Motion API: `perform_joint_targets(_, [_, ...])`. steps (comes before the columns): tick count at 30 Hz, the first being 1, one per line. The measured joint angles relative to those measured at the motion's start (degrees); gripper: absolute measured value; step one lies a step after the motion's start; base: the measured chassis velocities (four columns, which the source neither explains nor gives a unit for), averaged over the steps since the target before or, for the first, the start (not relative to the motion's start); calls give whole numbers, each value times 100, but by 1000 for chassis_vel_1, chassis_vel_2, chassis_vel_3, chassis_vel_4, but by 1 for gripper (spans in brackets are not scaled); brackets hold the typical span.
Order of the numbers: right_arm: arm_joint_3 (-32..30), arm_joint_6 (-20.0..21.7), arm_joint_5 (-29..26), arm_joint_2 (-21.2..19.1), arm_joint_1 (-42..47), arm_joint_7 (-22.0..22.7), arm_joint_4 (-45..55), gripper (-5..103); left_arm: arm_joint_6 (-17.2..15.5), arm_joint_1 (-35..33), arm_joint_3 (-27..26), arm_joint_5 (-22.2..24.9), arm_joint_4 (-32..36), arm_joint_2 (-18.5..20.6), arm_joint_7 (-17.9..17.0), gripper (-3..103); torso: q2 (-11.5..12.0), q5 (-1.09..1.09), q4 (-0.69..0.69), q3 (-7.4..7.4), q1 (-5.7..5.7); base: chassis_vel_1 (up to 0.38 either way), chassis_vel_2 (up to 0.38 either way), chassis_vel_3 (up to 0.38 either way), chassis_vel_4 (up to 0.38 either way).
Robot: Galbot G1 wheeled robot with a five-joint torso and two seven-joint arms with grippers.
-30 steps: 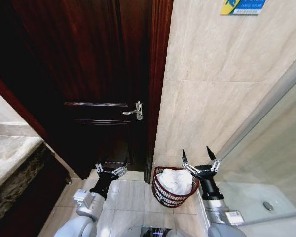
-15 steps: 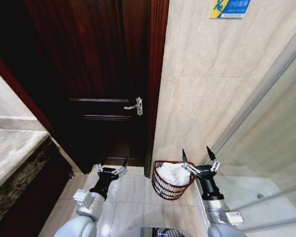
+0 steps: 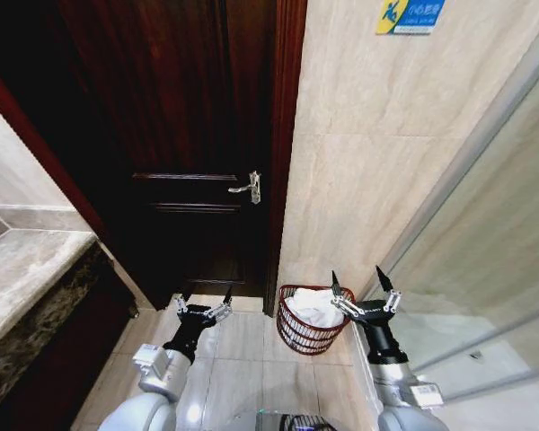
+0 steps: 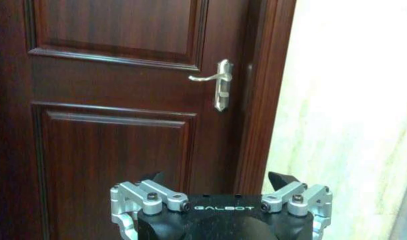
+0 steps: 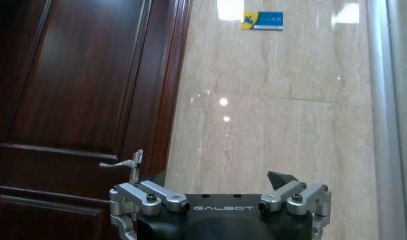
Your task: Discard the used towel into the hamper.
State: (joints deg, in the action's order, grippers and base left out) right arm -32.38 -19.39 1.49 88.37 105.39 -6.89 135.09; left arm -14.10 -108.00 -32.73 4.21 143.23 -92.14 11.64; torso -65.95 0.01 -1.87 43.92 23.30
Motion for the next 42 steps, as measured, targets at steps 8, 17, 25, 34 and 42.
perform_joint_targets(8, [0, 0, 0, 0, 0, 0, 0, 100, 0, 0, 0, 0, 0, 0, 0, 100, -1, -2, 0, -1, -1, 138, -144, -141, 139])
perform_joint_targets(17, [0, 0, 0, 0, 0, 0, 0, 100, 0, 0, 0, 0, 0, 0, 0, 100, 0, 0, 0, 0, -1, 112, -125, -116, 123])
perform_joint_targets(25, [0, 0, 0, 0, 0, 0, 0, 100, 0, 0, 0, 0, 0, 0, 0, 100, 0, -1, 0, 0, -1, 130, -126, -131, 131])
perform_joint_targets(34, [0, 0, 0, 0, 0, 0, 0, 100, 0, 0, 0, 0, 0, 0, 0, 100, 0, 0, 0, 0, 0, 132, -125, -129, 126])
perform_joint_targets(42, [0, 0, 0, 0, 0, 0, 0, 100, 0, 0, 0, 0, 0, 0, 0, 100, -1, 1, 0, -1, -2, 147, -151, -149, 158])
